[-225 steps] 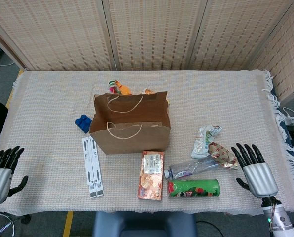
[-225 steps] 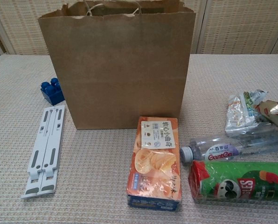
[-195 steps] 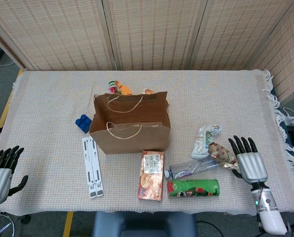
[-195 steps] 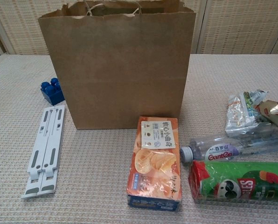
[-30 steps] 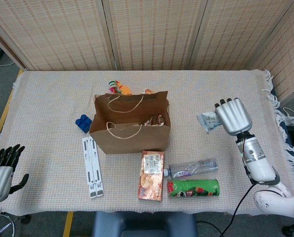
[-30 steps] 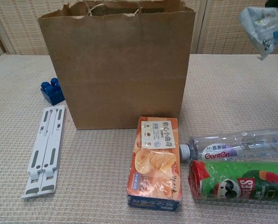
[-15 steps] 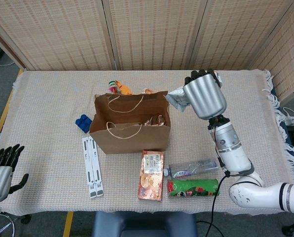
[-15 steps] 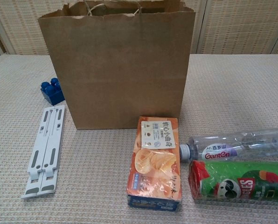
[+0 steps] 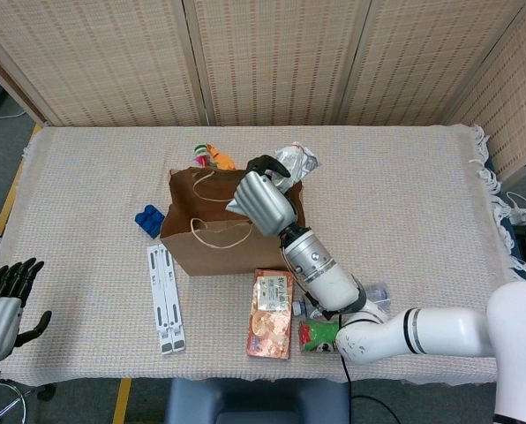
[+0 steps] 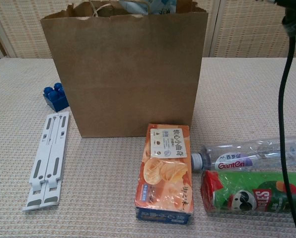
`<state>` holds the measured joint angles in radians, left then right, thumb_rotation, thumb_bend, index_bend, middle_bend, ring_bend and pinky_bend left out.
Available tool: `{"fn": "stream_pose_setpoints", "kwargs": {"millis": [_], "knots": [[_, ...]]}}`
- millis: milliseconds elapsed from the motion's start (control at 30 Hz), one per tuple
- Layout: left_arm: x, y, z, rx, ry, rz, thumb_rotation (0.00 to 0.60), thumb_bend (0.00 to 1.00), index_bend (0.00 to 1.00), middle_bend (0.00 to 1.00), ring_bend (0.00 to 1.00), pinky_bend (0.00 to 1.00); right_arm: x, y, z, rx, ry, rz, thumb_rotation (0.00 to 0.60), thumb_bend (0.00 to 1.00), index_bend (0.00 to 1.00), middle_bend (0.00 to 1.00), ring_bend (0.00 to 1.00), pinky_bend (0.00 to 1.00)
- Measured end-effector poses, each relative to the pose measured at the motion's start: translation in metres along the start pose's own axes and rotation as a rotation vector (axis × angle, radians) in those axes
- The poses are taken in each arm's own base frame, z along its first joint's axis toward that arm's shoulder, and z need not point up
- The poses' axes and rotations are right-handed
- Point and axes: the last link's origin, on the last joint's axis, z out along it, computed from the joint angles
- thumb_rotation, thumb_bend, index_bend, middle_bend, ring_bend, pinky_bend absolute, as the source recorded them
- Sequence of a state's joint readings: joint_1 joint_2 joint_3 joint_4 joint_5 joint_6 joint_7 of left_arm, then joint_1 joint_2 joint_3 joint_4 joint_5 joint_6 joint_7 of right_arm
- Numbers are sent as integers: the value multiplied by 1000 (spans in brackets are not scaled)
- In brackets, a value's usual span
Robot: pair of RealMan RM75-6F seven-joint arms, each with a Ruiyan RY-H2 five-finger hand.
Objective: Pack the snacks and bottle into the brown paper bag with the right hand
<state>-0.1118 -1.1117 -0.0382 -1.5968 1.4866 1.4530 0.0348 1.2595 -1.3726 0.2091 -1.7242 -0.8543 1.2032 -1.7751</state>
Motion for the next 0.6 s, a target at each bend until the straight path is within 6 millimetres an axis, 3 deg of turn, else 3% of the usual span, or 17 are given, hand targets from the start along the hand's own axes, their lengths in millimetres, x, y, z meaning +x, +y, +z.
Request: {"fn": "stream_pose_setpoints", "kwargs": {"millis": [33,100,167,300,600], "knots": [[0,0,0,-1,-1,0,600,352,3,0,0,0,-1,-3,0,9,-6,-7,600,257,421,474,408,641],[0,0,0,-2,-2,-1,600,352,3,0,0,0,-2,-7,0,18,-20,-25,600,143,121,236,156,433],[0,0,0,-2,-3,0,600,352,3,0,0,0,-2,-8,-1,10,-30,-48,600,76,3,90,23,263],[0,0,0,-2,-3,1,600,353,4,0,0,0,1,-7,-1,-18,-27,-55,600,38,0,0,0,155],[0,0,0,1,-2,5,600,352,3,0,0,0,4,10,-10,-97,26,-8,600,35,0,0,0,158]]}}
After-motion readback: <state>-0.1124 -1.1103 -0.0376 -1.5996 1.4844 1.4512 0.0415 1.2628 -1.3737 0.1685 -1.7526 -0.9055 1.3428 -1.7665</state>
